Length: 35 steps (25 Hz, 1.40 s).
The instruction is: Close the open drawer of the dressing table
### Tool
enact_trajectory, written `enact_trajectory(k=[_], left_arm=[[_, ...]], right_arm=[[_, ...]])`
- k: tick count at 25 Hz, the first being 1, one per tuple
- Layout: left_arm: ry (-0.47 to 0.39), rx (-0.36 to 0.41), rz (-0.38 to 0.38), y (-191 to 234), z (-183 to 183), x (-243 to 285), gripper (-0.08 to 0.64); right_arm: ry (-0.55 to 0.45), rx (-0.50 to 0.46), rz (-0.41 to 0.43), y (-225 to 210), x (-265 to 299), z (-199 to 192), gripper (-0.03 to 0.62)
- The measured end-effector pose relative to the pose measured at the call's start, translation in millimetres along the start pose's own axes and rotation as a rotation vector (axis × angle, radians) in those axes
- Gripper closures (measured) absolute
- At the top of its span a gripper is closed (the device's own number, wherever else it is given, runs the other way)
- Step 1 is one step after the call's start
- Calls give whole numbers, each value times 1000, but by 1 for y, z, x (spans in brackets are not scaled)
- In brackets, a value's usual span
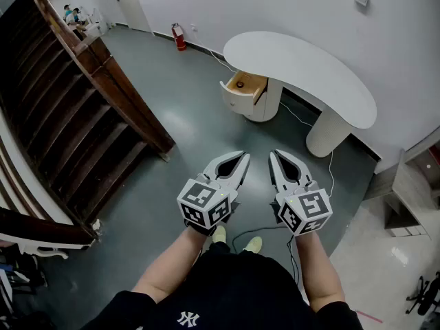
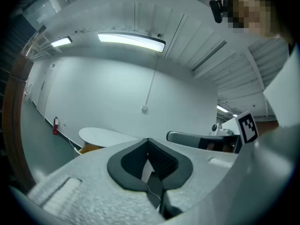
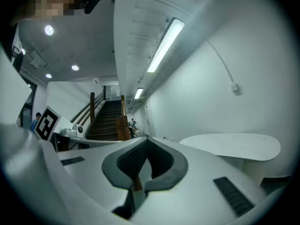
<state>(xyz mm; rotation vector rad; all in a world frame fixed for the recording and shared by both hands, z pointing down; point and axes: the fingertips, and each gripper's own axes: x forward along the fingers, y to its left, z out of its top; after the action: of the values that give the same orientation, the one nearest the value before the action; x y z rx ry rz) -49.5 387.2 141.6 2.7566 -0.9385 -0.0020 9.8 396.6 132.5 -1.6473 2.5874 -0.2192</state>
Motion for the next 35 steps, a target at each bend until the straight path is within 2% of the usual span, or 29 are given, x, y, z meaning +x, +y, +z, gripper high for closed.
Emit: enact_trajectory(k=[9,15,25,35], left_arm=[[-3,-6,9,-7,-2,1,551],[11,-1,9,-10,-8,7,551],[40,26,71,-2,-30,26,551],[67,24,105,19,-42,48,551]], right_arm=[[8,3,16,0,-4,-1,580],[-5,57,43,-8,-9,-1,578],[-30,95,-11,-61,-38,-2,578],[-3,127,-5,-83,-13,-14,578]])
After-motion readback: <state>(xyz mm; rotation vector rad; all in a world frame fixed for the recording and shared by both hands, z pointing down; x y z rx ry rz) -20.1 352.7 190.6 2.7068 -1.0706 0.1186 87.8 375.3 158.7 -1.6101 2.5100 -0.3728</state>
